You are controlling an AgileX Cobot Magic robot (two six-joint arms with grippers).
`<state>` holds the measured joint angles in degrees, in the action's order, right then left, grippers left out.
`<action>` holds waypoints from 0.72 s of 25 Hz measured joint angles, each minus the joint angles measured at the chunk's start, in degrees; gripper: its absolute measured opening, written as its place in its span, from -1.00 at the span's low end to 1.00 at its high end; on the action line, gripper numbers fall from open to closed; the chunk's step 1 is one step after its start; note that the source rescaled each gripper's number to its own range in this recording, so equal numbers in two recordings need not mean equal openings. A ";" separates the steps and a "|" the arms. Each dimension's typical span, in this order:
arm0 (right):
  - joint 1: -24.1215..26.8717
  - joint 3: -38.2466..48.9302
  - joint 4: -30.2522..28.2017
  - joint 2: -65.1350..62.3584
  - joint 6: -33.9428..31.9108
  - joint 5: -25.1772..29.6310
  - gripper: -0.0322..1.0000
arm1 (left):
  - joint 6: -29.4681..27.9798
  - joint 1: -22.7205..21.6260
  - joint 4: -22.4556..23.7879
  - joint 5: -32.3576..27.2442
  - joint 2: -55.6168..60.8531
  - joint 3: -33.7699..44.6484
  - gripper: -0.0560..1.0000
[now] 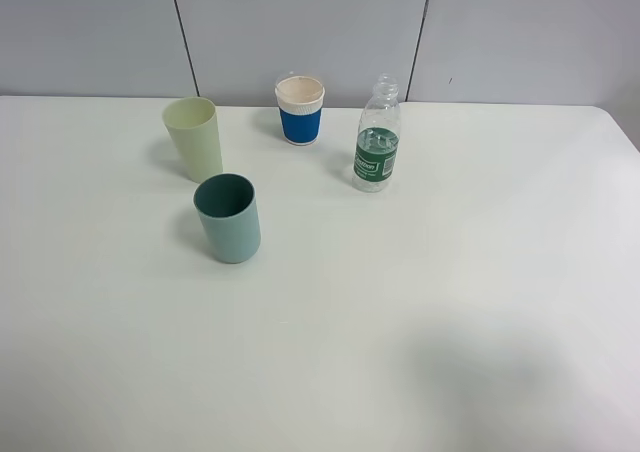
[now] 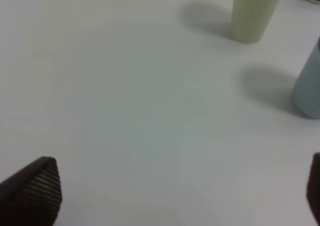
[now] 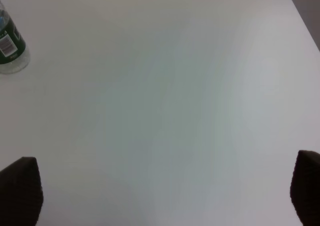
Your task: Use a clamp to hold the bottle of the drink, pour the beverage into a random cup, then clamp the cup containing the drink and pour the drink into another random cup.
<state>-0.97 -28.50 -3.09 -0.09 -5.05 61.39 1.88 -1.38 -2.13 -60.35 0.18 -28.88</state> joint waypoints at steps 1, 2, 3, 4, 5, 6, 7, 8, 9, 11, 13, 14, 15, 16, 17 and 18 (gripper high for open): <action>0.00 0.00 0.00 0.00 0.00 0.00 0.98 | 0.00 0.00 -0.05 0.00 0.00 0.00 0.98; 0.00 0.00 0.00 0.00 0.00 0.00 0.98 | 0.05 0.00 -0.05 0.00 0.00 0.00 0.98; 0.00 0.00 0.00 0.00 0.00 0.00 0.98 | 0.05 0.00 -0.05 0.00 0.00 0.00 0.98; 0.00 0.00 0.00 0.00 0.00 0.00 0.98 | 0.05 0.00 -0.05 0.00 0.00 0.00 0.98; 0.00 0.00 0.00 0.00 0.00 0.00 0.98 | 0.05 0.00 -0.05 0.00 0.00 0.00 0.98; 0.00 0.00 0.00 0.00 0.00 0.00 0.98 | 0.05 0.00 -0.05 0.00 0.00 0.00 0.98; 0.00 0.00 0.00 0.00 0.00 0.00 0.98 | 0.05 0.00 -0.05 0.00 0.00 0.00 0.98; 0.00 0.00 0.00 0.00 0.00 0.00 0.98 | 0.05 0.00 -0.05 0.00 0.00 0.00 0.98; 0.00 0.00 0.00 0.00 0.00 0.00 0.98 | 0.05 0.00 -0.05 0.00 0.00 0.00 0.98; 0.00 0.00 0.00 0.00 0.00 0.00 0.98 | 0.05 0.00 -0.05 0.00 0.00 0.00 0.98; 0.00 0.00 0.00 0.00 0.00 0.00 0.98 | 0.05 0.00 -0.05 0.00 0.00 0.00 0.99; 0.00 0.00 0.00 0.00 0.00 0.00 0.98 | 0.05 0.00 -0.05 0.00 0.00 0.00 0.99; 0.00 0.00 0.00 0.00 0.00 0.00 0.98 | 0.05 0.00 -0.05 0.00 0.00 0.00 0.99; 0.00 0.00 0.00 0.00 0.00 0.00 0.98 | 0.05 0.00 -0.05 0.00 0.00 0.00 0.99; 0.00 0.00 0.00 0.00 0.00 0.00 0.98 | 0.05 0.00 -0.05 0.00 0.00 0.00 0.99; 0.00 0.00 0.00 0.00 0.00 0.00 0.98 | 0.05 0.00 -0.05 0.00 0.00 0.00 0.99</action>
<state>-0.97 -28.50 -3.09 -0.09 -5.05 61.39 1.93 -1.38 -2.17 -60.35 0.18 -28.88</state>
